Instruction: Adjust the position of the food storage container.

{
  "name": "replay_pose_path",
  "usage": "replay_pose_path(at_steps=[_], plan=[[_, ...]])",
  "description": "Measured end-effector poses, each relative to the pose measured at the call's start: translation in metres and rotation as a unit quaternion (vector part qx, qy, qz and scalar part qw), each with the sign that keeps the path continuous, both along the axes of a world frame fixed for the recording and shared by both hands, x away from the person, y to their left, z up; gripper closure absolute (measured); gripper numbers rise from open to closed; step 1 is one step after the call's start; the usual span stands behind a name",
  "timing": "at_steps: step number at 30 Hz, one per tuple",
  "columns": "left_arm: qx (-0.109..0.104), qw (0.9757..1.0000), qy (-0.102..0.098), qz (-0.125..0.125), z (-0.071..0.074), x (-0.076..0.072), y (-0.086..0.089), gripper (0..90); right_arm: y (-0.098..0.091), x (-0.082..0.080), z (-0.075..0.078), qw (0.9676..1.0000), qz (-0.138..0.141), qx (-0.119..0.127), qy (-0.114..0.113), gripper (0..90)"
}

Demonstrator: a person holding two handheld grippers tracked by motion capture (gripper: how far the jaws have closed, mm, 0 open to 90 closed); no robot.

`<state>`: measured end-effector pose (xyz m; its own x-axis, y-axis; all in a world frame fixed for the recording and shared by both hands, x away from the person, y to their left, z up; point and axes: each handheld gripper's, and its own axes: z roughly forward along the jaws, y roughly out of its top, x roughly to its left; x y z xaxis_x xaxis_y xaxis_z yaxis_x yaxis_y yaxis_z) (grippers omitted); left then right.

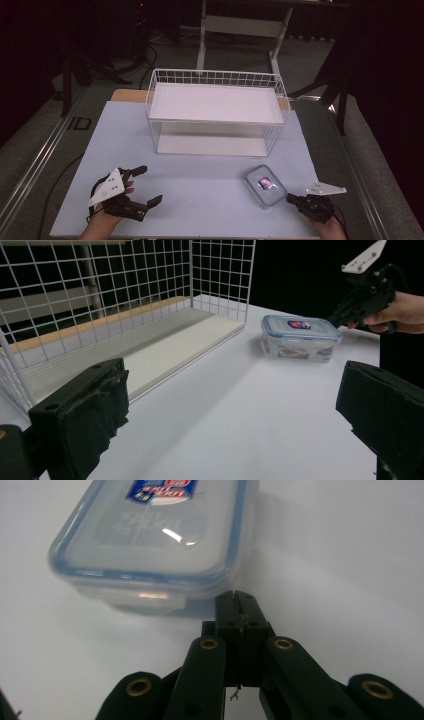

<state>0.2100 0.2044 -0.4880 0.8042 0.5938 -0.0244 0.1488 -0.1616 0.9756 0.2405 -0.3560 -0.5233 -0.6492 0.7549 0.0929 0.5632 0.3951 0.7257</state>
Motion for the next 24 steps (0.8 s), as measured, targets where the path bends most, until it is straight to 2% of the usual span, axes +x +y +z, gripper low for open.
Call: replay_pose_path(at_steps=[5,9,10,18,19,24], plan=[[0.0,1.0,0.001,-0.001,0.0,0.0,-0.001,1.5,0.001,0.007,-0.002,1.0,-0.005,-0.001,0.003,90.0],[0.002,1.0,-0.001,-0.001,0.0,-0.001,-0.001,1.5,0.011,0.013,-0.004,1.0,0.003,-0.005,0.006,90.0],[0.002,1.0,-0.001,-0.001,0.0,-0.001,-0.001,1.5,0.016,0.013,-0.004,0.9999,0.012,-0.01,0.005,90.0],[0.004,1.0,-0.003,-0.003,0.001,-0.001,-0.001,1.5,0.026,0.006,-0.008,0.9992,0.037,0.006,0.015,90.0],[0.005,1.0,-0.003,-0.003,0.0,-0.001,-0.001,1.5,0.03,0.003,-0.009,0.9983,0.052,0.018,0.018,90.0],[0.007,1.0,-0.002,-0.003,0.0,-0.001,-0.002,1.5,0.043,0.002,-0.01,0.9973,0.07,0.011,0.022,90.0]])
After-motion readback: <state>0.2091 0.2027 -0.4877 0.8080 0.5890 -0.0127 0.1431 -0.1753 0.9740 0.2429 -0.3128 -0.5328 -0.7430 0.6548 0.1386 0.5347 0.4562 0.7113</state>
